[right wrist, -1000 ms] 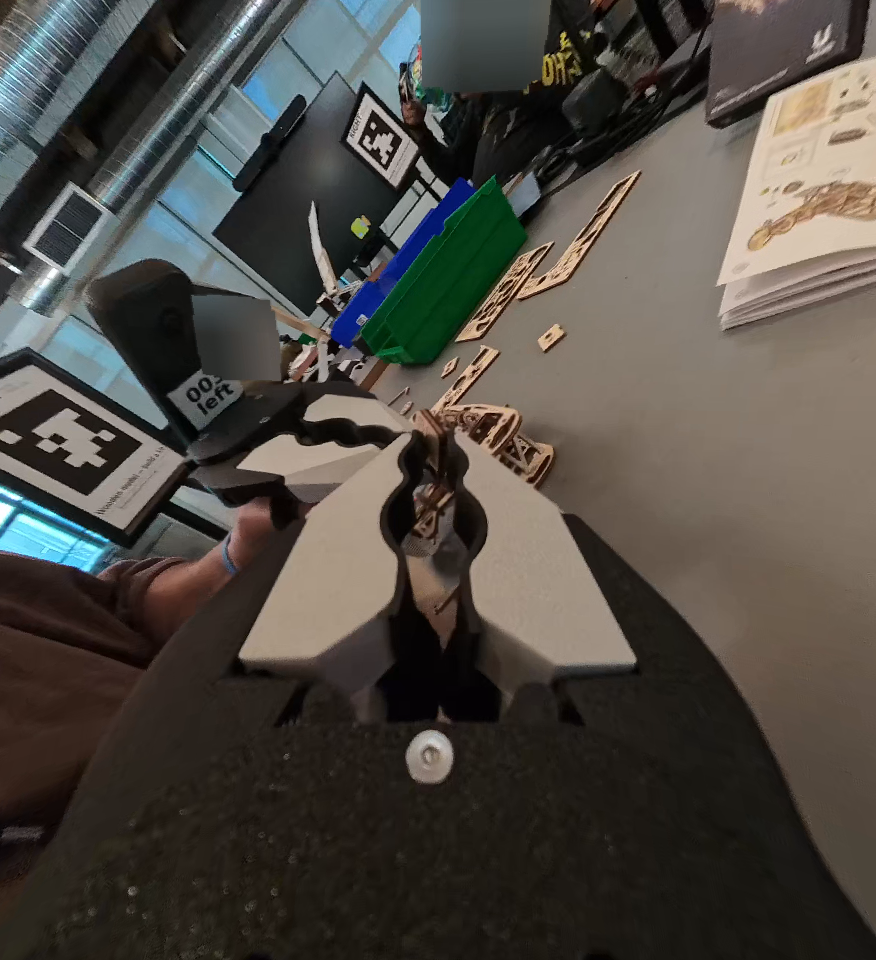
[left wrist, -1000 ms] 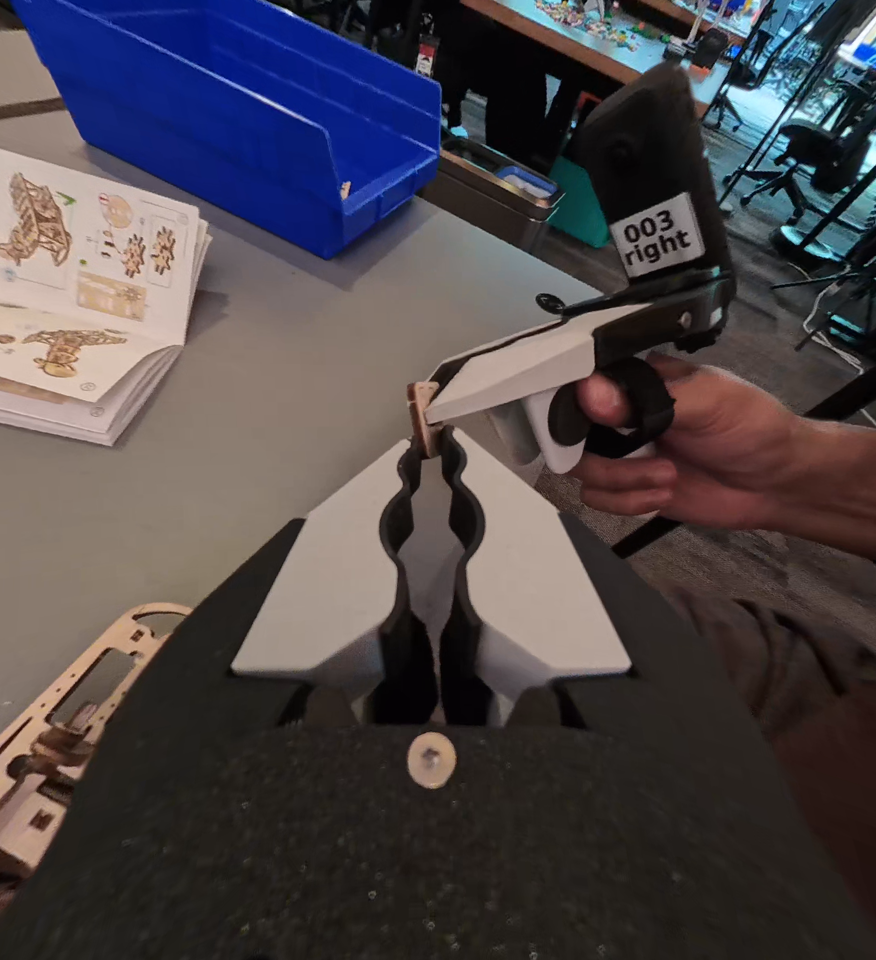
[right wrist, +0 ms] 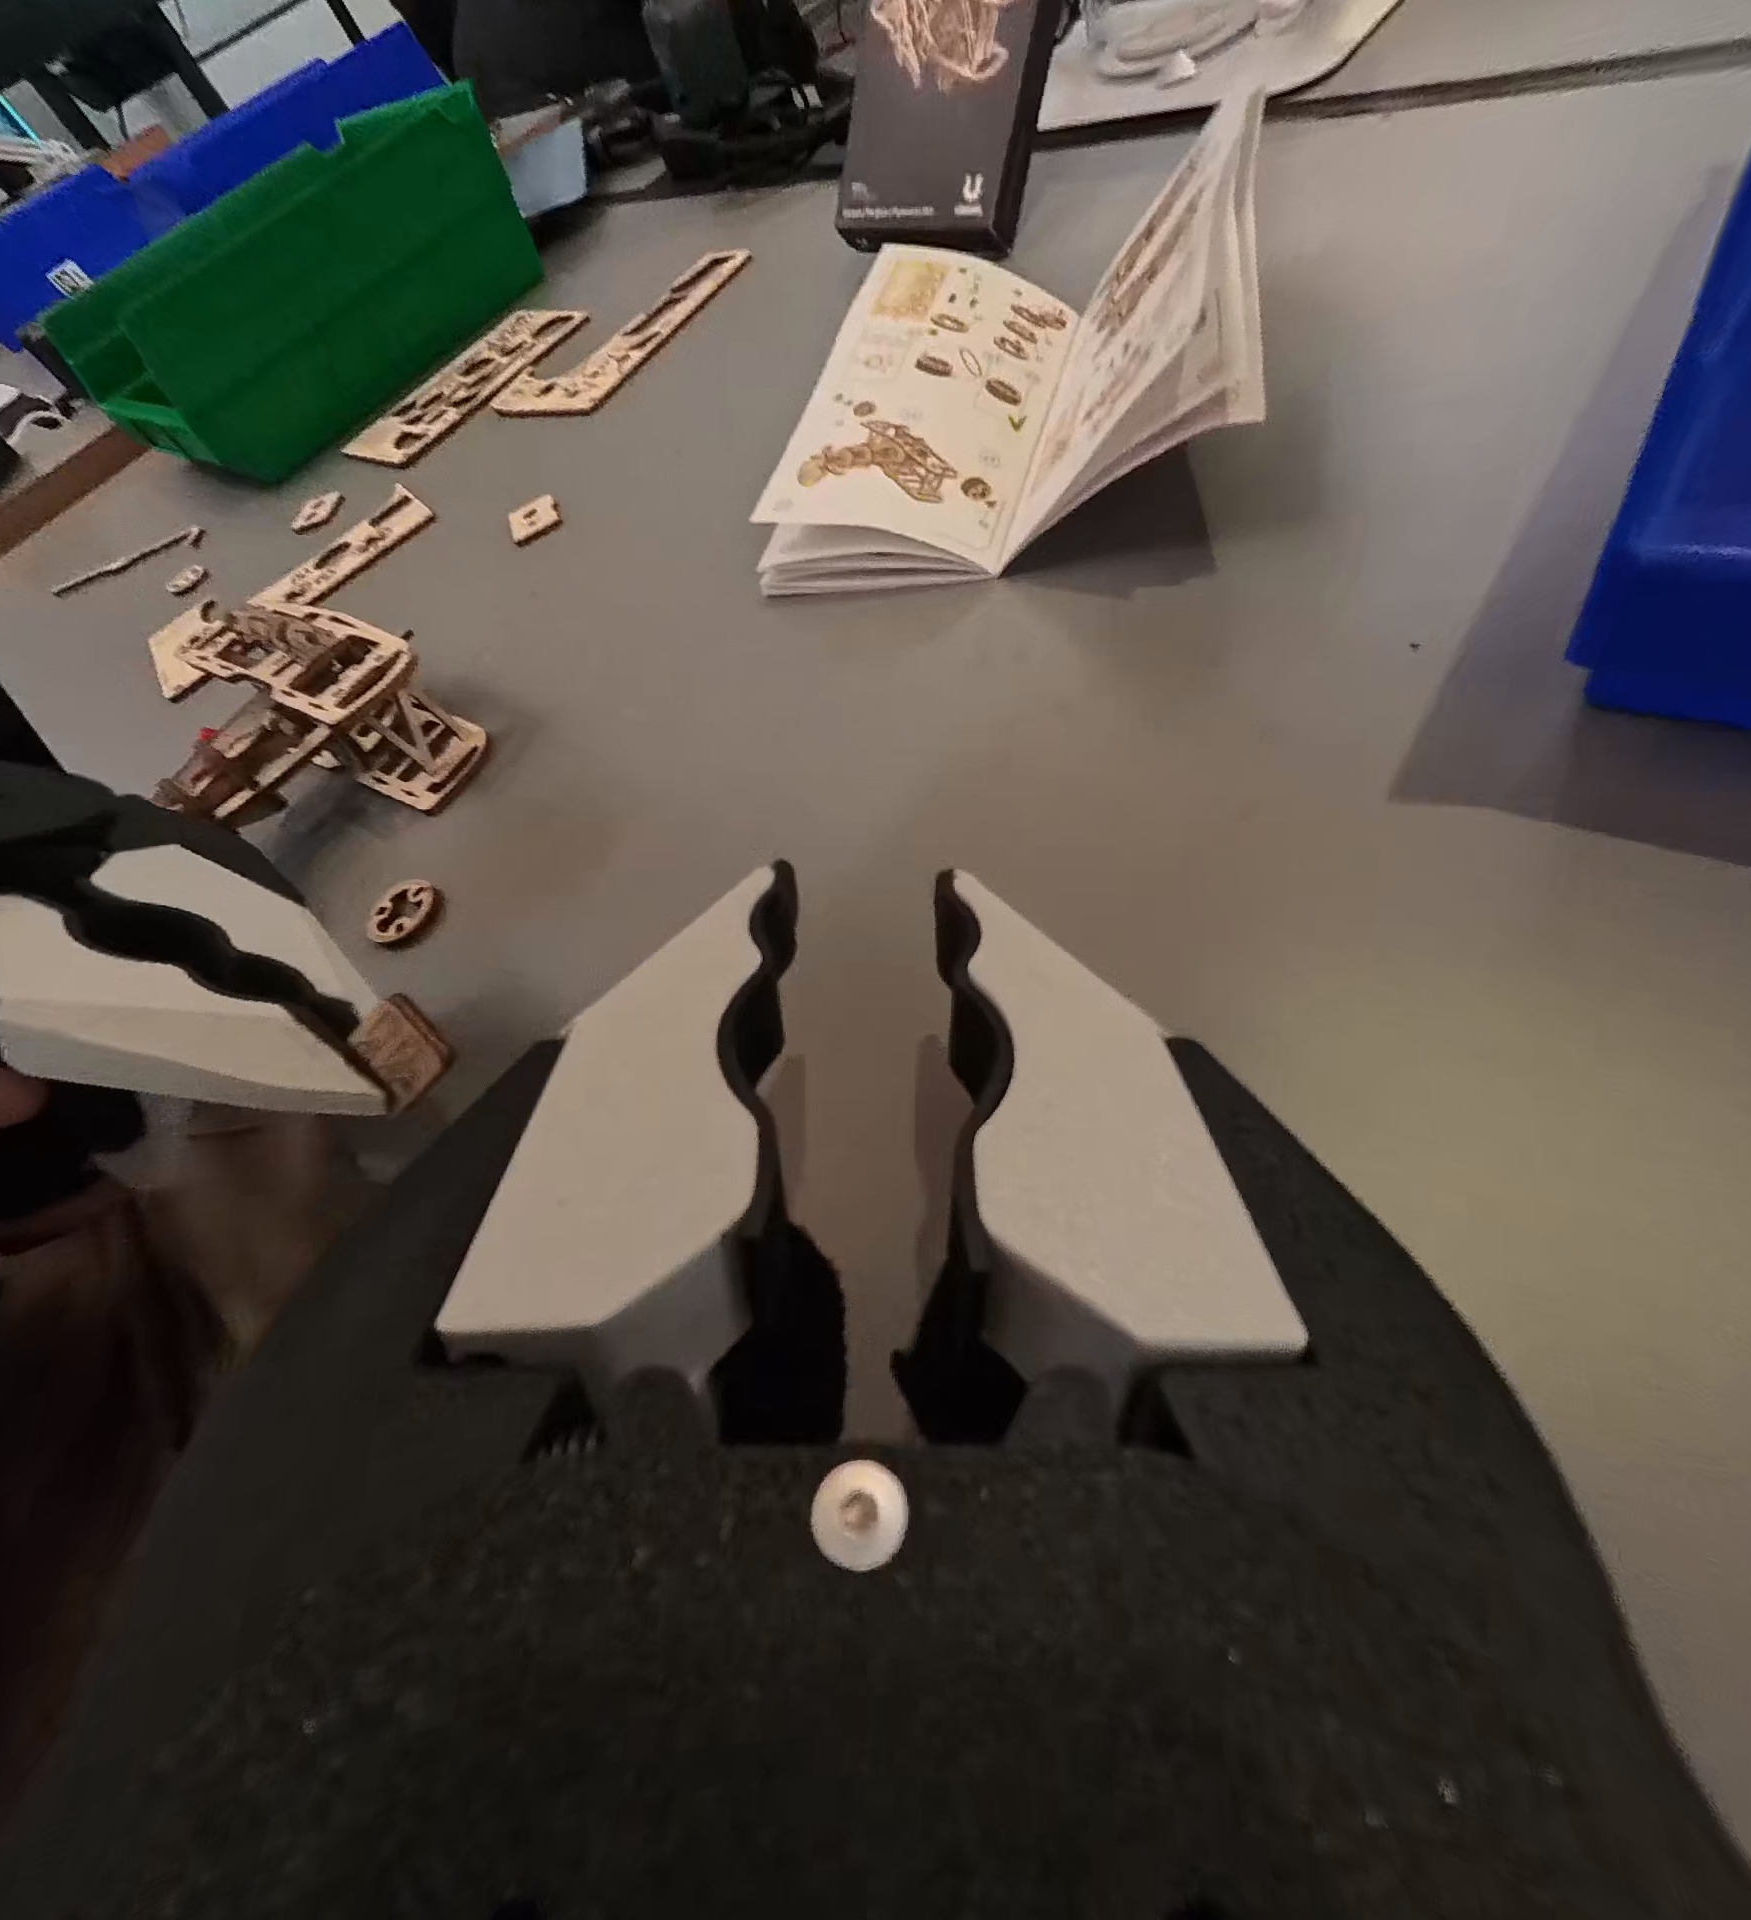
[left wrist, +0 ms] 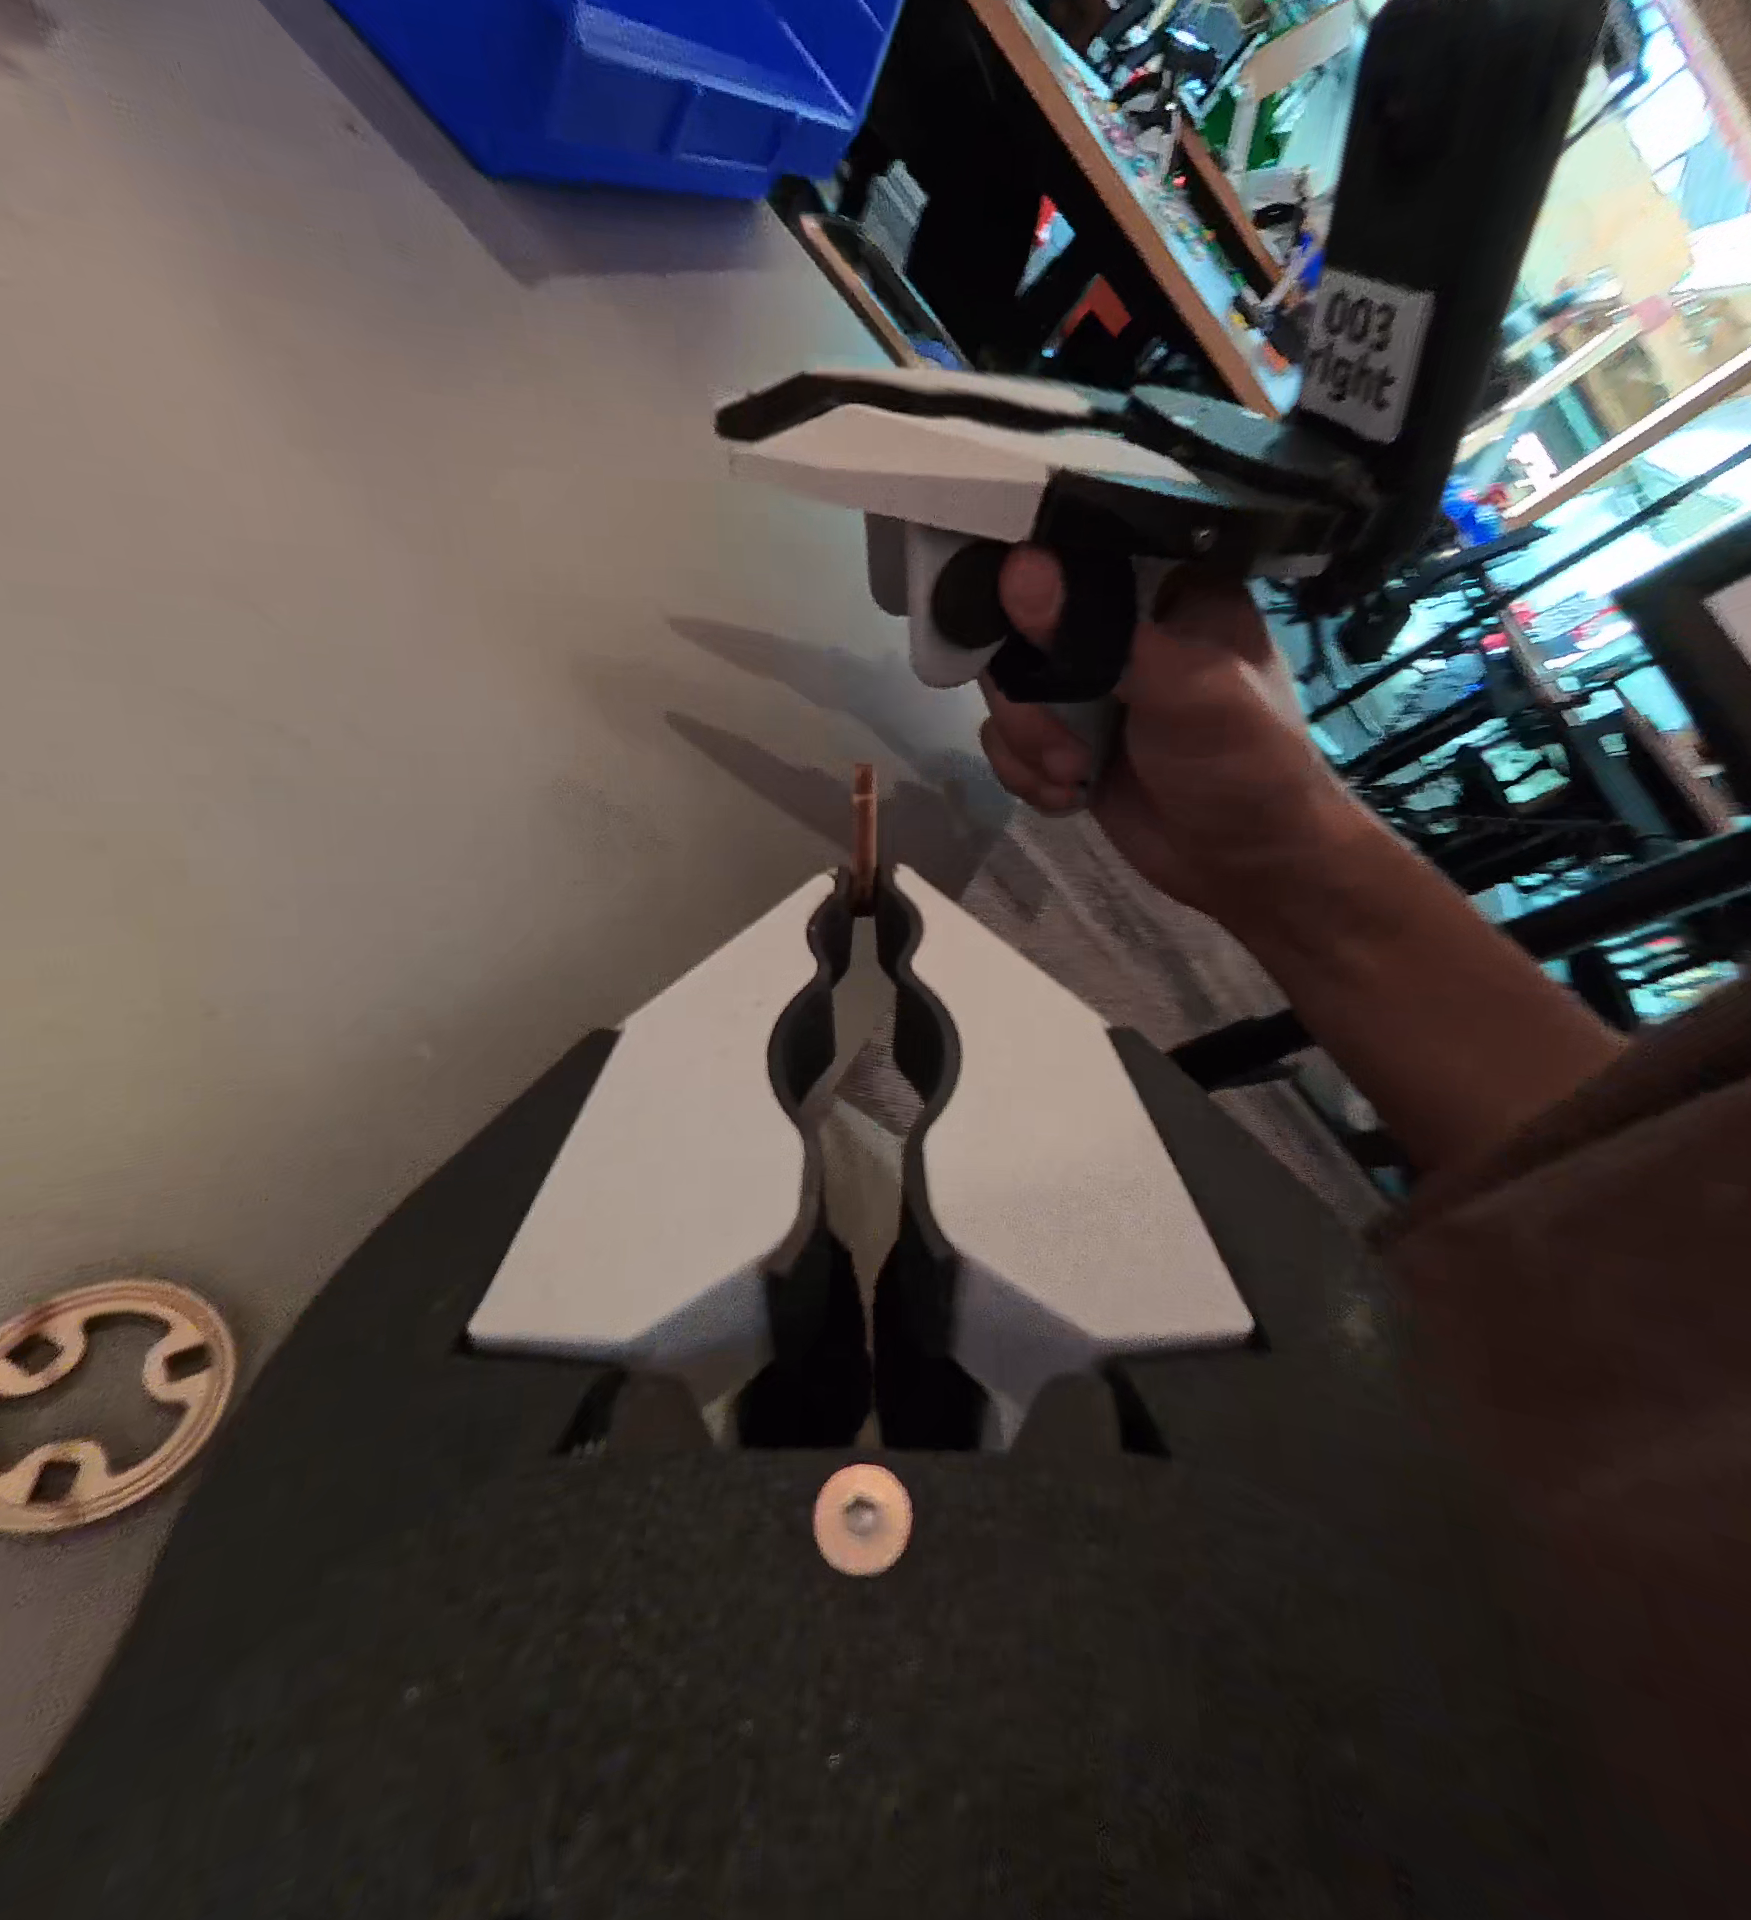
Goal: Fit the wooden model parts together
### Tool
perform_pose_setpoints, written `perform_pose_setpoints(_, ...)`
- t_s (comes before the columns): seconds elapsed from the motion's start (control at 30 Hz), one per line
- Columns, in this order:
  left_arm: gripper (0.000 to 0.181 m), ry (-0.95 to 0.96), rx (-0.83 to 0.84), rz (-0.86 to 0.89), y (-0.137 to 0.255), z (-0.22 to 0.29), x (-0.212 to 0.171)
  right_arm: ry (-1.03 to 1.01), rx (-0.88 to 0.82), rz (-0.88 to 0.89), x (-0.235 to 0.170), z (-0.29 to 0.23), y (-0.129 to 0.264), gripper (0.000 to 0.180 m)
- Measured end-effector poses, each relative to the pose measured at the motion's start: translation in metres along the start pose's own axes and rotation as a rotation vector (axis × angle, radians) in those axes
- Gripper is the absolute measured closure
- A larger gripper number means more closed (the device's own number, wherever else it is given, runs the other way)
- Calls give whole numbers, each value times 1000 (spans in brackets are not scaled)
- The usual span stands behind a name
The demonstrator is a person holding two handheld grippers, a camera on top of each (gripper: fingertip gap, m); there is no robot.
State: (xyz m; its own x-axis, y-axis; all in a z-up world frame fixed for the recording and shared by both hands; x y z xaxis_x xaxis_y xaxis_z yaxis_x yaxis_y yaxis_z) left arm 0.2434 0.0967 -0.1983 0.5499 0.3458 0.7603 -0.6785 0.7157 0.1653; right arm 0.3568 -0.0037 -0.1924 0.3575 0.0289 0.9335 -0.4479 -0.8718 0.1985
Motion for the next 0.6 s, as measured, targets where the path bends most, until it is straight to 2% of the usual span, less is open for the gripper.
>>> perform_pose_setpoints(0.13,180,101,-45,-57,-7,-8,6,-10,-27,-13,-4,8,-2,155)
perform_pose_setpoints(0.27,179,131,54,-239,-16,-29,3,2,-30,-33,-4,9,-3,159)
perform_pose_setpoints(0.33,179,116,109,-323,-19,-39,-2,18,9,-66,-6,2,-2,175)
perform_pose_setpoints(0.37,179,130,90,-342,-21,-39,-2,27,41,-86,-6,-3,-1,178)
perform_pose_setpoints(0.5,179,134,73,-388,-23,-41,4,35,182,-264,-22,-31,9,180)
perform_pose_setpoints(0.6,179,270,8,-445,-24,-38,-4,57,228,-279,-27,-59,12,180)
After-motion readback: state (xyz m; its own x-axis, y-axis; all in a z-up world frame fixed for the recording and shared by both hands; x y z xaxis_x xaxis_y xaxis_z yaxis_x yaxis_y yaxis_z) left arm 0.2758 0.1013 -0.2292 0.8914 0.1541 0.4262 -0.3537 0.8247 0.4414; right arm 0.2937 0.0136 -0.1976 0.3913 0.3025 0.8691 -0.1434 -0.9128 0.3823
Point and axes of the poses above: each gripper's, where its closed fingertips meet, y back along the fingers, x out of its top, z = x × y across the jaws, the point moved 5 cm from there along y, back along the fingers, and after that the axes turned 13 degrees about z, right-handed, at the moved point
